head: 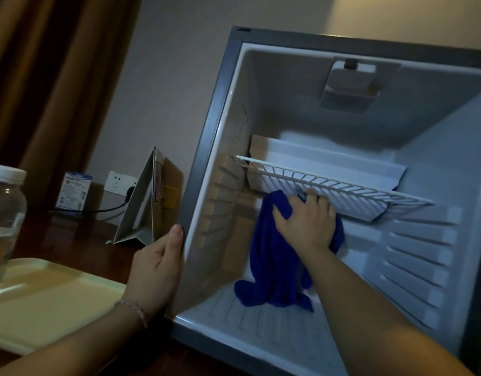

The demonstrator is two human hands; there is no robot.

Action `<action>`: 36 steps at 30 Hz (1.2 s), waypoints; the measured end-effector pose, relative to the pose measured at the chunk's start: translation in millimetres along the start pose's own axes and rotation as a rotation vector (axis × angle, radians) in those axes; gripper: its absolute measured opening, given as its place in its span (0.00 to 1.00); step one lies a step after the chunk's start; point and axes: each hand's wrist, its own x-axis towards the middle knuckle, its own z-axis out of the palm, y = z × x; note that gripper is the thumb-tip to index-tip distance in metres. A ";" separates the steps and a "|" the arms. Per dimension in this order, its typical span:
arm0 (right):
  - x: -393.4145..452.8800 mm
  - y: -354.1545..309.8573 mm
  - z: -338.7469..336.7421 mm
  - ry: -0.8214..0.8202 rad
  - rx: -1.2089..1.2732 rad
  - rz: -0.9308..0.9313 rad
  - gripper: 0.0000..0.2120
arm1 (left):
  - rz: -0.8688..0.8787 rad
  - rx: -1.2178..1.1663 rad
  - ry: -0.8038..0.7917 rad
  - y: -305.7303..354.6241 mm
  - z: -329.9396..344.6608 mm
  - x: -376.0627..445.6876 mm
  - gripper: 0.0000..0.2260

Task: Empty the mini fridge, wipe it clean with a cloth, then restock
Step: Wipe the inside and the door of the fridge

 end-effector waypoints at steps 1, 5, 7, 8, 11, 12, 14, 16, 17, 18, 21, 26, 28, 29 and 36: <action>-1.5 8.9 0.2 0.015 -0.009 0.016 0.23 | -0.003 -0.002 -0.006 -0.3 -0.1 0.0 0.29; -11.7 50.5 -2.7 0.073 -0.025 0.107 0.23 | 0.012 -0.004 0.010 2.1 -0.5 -0.7 0.28; -15.9 70.1 -6.7 0.074 -0.033 0.154 0.23 | 0.001 0.007 0.009 4.1 -0.9 -0.6 0.28; -17.1 76.9 -7.5 0.077 -0.035 0.169 0.23 | -0.007 0.005 0.000 4.8 -1.2 -0.6 0.28; -17.7 75.8 -6.6 0.088 -0.007 0.229 0.24 | 0.001 -0.004 -0.009 6.0 -1.1 -1.9 0.25; -16.2 70.7 -6.8 0.078 0.015 0.270 0.24 | 0.008 -0.003 0.001 6.2 -0.5 -2.2 0.25; -13.2 58.5 -8.5 0.050 0.046 0.324 0.24 | 0.023 -0.003 0.029 6.9 1.1 -2.8 0.25; -11.9 44.0 -10.9 0.019 0.075 0.300 0.23 | 0.021 -0.012 0.038 6.6 1.5 -3.0 0.24; -11.6 34.7 -12.6 0.008 0.106 0.265 0.22 | 0.016 -0.018 0.034 6.5 1.4 -3.1 0.24; -11.5 23.5 -15.6 -0.001 0.153 0.234 0.21 | 0.012 -0.022 0.030 6.2 1.3 -3.1 0.24; -12.2 -17.4 -24.6 -0.024 0.348 0.206 0.19 | 0.013 -0.025 0.027 5.9 1.4 -2.6 0.24; -14.9 -83.1 -29.3 -0.025 0.785 0.211 0.14 | -0.005 -0.061 -0.014 3.6 -0.4 -1.9 0.24; -13.9 -99.1 -30.4 0.008 1.035 0.310 0.17 | -0.008 -0.057 -0.013 2.4 -0.6 -2.0 0.24; -13.9 -103.5 -31.2 0.026 1.139 0.352 0.16 | -0.008 -0.056 -0.006 3.2 0.2 -2.5 0.24; -31.7 -123.2 -47.0 0.061 1.410 0.250 0.17 | 0.040 -0.041 0.041 0.9 3.8 -1.1 0.23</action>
